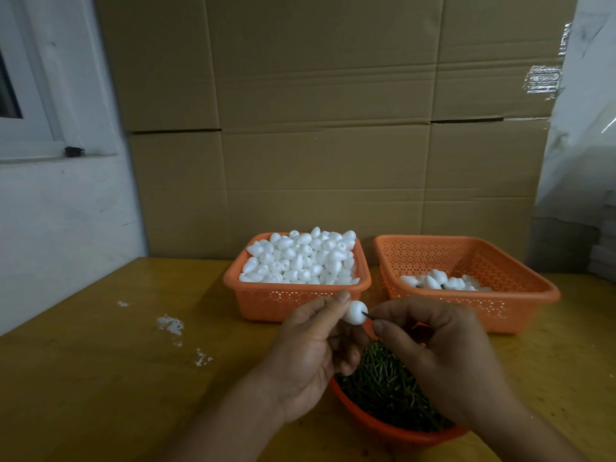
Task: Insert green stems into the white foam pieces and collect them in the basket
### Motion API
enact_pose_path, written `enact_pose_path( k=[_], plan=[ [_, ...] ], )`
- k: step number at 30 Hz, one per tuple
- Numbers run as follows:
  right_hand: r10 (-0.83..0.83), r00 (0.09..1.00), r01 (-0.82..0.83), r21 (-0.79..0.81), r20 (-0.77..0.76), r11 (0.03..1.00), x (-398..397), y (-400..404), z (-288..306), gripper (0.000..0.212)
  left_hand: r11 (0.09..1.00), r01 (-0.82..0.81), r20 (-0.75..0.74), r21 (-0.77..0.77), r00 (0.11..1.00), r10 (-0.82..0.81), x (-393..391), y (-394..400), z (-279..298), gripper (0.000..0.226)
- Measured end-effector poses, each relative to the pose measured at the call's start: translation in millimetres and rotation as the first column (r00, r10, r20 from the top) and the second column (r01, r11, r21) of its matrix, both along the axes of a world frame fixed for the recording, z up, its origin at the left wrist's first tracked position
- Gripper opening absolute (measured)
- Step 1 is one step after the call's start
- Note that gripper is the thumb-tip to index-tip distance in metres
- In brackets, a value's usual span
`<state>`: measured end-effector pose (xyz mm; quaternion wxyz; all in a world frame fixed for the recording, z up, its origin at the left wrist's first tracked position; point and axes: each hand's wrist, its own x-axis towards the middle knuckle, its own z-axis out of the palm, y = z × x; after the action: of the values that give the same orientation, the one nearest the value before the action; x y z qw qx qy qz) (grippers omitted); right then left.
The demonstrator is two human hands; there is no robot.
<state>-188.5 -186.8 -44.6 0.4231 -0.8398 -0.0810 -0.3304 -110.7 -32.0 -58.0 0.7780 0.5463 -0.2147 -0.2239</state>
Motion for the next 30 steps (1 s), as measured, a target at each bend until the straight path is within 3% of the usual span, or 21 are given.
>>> enact_pose_path(
  k=[6,14,19,23,30],
  plan=[
    [-0.033,0.999,0.032,-0.038,-0.021,0.999,-1.4,0.5,-0.3,0.023,1.0,0.006,0.04,-0.007,0.999,-0.006,0.1,-0.3,-1.2,0.024],
    [-0.037,0.996,0.04,0.031,-0.087,0.999,-0.5,0.7,-1.5,0.013,1.0,0.004,0.139,-0.005,0.99,-0.003,0.4,0.9,-2.7,0.018],
    [-0.037,0.995,0.039,0.025,-0.094,0.999,-0.4,1.4,-2.1,0.032,1.0,0.011,0.159,-0.013,0.987,-0.009,0.9,2.1,-2.5,0.017],
    [-0.053,0.996,0.059,0.079,-0.076,0.995,2.1,0.5,-3.5,0.01,0.999,-0.009,0.151,-0.042,0.988,0.015,1.5,1.5,-2.7,0.022],
    [-0.022,0.997,0.027,0.062,-0.07,0.998,0.5,2.8,-5.7,0.015,0.997,0.014,0.153,-0.074,0.988,-0.003,2.5,-0.5,-4.7,0.018]
  ],
)
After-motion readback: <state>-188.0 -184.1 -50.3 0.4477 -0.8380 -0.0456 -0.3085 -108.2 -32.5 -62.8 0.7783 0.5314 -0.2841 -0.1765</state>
